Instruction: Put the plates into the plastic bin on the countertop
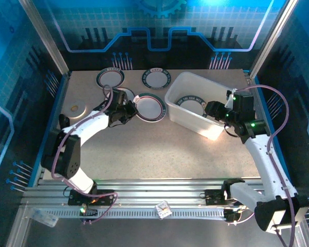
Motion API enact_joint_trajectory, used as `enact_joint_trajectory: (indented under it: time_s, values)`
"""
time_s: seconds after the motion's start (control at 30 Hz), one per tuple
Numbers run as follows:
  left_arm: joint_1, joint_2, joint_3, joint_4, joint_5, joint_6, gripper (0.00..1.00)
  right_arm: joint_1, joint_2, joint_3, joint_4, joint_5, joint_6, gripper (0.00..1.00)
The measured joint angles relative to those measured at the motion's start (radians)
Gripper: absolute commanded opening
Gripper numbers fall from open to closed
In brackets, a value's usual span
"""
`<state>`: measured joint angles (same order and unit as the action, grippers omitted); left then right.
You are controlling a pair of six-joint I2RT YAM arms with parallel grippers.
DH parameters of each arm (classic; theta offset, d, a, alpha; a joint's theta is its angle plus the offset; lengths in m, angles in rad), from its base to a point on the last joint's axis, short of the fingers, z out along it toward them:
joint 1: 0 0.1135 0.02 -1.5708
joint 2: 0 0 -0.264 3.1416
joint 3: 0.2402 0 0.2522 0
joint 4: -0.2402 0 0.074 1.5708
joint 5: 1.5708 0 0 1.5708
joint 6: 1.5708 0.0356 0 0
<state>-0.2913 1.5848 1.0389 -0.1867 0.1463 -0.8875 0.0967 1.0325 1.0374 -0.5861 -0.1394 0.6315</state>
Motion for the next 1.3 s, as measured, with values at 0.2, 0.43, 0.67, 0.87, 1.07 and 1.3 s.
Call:
enact_joint_trajectory:
  time_s: [0.2,0.43,0.67,0.87,1.07,1.3]
  values:
    - [0.001,-0.114,-0.015,-0.068,0.000,0.068,0.00,0.022,-0.004,0.000,0.000,-0.009,0.005,0.56]
    - [0.053,-0.238,-0.021,-0.139,0.007,0.135,0.00,0.069,0.041,0.040,-0.003,-0.044,0.004,0.56]
    - [0.100,-0.302,0.004,-0.178,0.043,0.194,0.00,0.114,0.116,0.108,0.026,-0.092,0.008,0.57]
    - [0.106,-0.261,0.139,-0.209,0.123,0.238,0.00,0.136,0.205,0.183,0.067,-0.178,0.022,0.59]
    - [0.105,-0.211,0.199,-0.167,0.195,0.234,0.00,0.181,0.259,0.239,0.121,-0.242,0.023,0.61]
    - [0.090,-0.188,0.199,-0.136,0.248,0.209,0.00,0.203,0.320,0.252,0.163,-0.273,0.037,0.58]
